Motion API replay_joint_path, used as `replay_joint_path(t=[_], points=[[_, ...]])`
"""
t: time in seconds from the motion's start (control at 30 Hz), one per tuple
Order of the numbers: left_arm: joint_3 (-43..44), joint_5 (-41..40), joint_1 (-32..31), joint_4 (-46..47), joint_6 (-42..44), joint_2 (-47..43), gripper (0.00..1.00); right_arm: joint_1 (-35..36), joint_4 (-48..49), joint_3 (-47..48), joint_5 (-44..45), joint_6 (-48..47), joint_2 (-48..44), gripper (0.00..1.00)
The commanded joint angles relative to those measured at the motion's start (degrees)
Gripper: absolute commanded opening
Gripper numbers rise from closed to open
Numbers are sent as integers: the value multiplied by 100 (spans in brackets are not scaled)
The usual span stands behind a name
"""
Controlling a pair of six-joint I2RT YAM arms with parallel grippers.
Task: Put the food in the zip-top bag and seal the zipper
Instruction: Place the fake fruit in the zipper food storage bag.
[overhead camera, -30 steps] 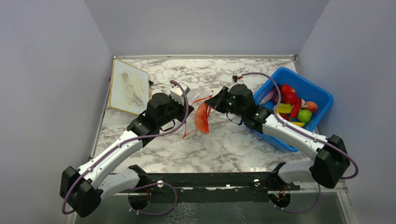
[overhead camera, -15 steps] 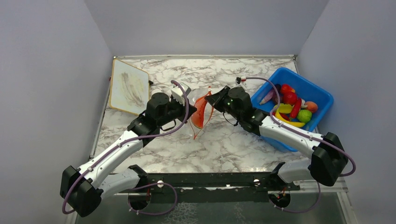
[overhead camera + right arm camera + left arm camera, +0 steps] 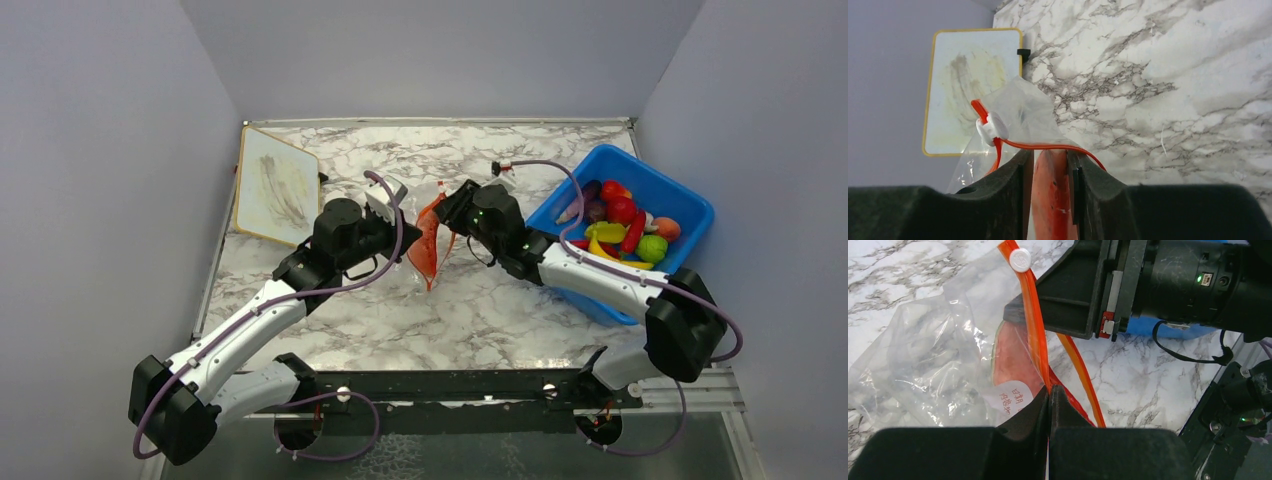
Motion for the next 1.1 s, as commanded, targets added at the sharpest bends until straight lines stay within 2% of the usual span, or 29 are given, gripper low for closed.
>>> replay_joint_path(t=[0.0,0.13,0.4,0.57,0.83,1.07], points=[[127,-440,19,-136,-126,-62,0,50,-543,836,-428,-1089,122,38],[194,-693,17,-259,-219,-83,0,50,-977,1089,-1036,-1705,-145,51],[359,-905,17,-430,-133,-109,0,43,-2482,1360,-1386,-1948,-852,51],[397,-961,16,-441,-152,-124,0,48,-3382,1540,-1382,-1869,-963,51],[304,-865,12,-287,-368,-73,0,49,-2938,1064,-1846,-1309,-908,54],[388,-1116,15,-357,-490,66,0,58,-2809,825,-1604,-1134,-861,56]])
